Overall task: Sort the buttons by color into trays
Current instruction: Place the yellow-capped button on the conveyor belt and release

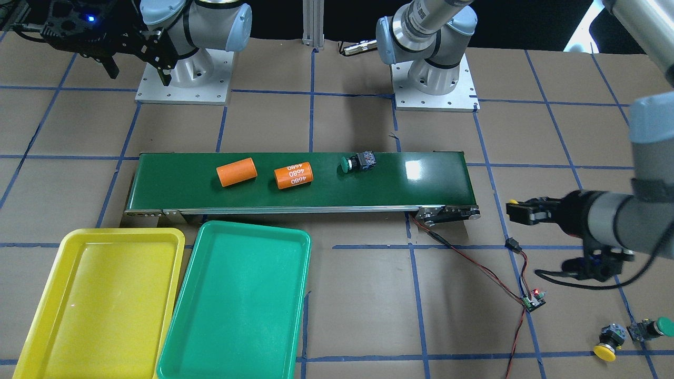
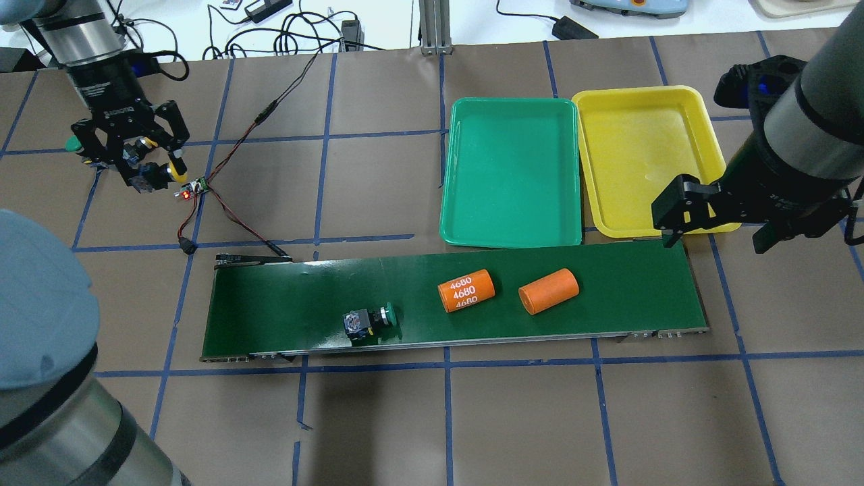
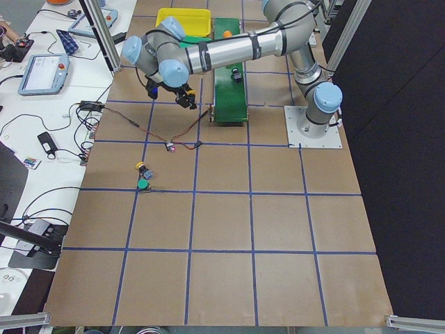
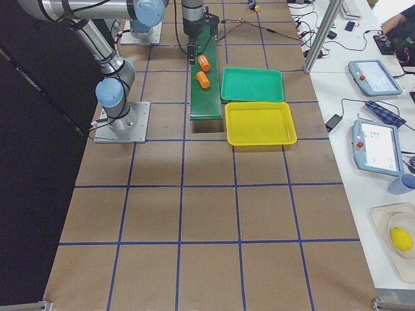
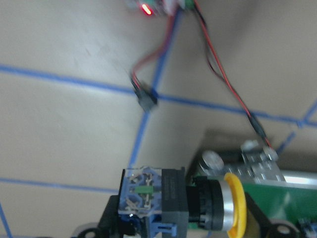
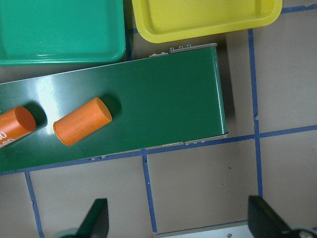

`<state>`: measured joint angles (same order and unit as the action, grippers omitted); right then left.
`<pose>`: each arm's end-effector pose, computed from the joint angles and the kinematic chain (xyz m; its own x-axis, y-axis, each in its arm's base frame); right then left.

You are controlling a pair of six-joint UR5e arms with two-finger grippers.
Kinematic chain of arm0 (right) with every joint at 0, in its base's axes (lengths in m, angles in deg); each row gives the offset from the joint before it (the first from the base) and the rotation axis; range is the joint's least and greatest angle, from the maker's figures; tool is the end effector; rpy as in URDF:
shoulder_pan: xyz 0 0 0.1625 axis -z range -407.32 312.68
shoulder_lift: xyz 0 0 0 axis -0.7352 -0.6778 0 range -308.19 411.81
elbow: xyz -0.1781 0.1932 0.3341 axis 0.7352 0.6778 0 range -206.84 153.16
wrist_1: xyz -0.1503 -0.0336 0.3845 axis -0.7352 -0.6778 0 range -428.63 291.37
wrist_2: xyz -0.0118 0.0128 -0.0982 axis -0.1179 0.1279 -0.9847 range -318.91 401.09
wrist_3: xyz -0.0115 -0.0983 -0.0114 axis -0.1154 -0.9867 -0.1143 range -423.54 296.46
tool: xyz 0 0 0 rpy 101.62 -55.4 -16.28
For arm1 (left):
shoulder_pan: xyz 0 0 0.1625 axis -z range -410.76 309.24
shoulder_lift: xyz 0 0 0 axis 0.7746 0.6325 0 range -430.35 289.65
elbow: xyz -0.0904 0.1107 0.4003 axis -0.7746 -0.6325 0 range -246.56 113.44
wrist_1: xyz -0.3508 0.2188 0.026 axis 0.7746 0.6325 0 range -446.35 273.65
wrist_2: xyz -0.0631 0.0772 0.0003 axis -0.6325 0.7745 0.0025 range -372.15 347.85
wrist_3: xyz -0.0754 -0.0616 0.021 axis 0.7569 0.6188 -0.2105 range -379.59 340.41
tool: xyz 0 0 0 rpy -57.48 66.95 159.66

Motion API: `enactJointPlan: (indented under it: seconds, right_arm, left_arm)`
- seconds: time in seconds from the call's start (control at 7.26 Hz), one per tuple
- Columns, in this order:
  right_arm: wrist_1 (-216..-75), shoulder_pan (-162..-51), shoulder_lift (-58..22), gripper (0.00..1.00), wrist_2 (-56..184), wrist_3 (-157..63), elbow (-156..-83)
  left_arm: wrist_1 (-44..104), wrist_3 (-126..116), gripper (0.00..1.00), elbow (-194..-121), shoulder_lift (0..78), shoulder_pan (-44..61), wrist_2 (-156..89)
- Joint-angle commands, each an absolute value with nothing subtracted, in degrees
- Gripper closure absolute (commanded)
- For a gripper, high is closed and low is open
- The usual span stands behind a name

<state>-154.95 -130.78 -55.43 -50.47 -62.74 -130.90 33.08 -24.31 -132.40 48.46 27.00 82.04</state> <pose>0.0882 -0.3769 0.4898 -0.9915 0.1275 0.0273 0.1278 0.9918 0.0084 0.0087 -0.6352 0.3649 -0.9945 -0.1041 -0.0142 -0.0940 0.8208 0.5634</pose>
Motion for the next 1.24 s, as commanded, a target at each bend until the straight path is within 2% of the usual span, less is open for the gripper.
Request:
enactJointPlan:
  seconds: [0.0,0.41,0.55,0.83,0.96,1.1]
  right_arm:
    - [-154.8,-130.9,-55.7,0.00,-50.5,-62.7,-130.9]
    - [-154.2,-130.9,-55.8,0.00,-50.6,-62.4,-130.9]
    - [-154.4,-130.9,-56.0,0.00,-50.5,-62.4,-130.9]
    - [-155.0,-130.8,-56.0,0.00,-50.5,-62.2,-130.9]
    - [-155.4,-130.8,-56.1,0.00,-50.5,-57.0,-130.9]
    - [-155.1,-130.9,-56.1,0.00,-50.5,-46.0,-130.9]
  left_arm:
    - [29.9,-22.5,1.00,-145.6,38.7,32.9,82.5]
    - [1.0,-22.1,1.00,-174.9,24.5,33.1,78.9]
    - [-8.6,-22.0,1.00,-180.4,22.7,33.1,76.8]
    - [-10.9,-20.9,1.00,-184.7,19.9,35.4,73.8]
    - [-16.9,-19.1,1.00,-187.1,19.7,37.3,74.1]
    - [-19.6,-19.5,0.80,-188.0,20.0,38.0,74.2]
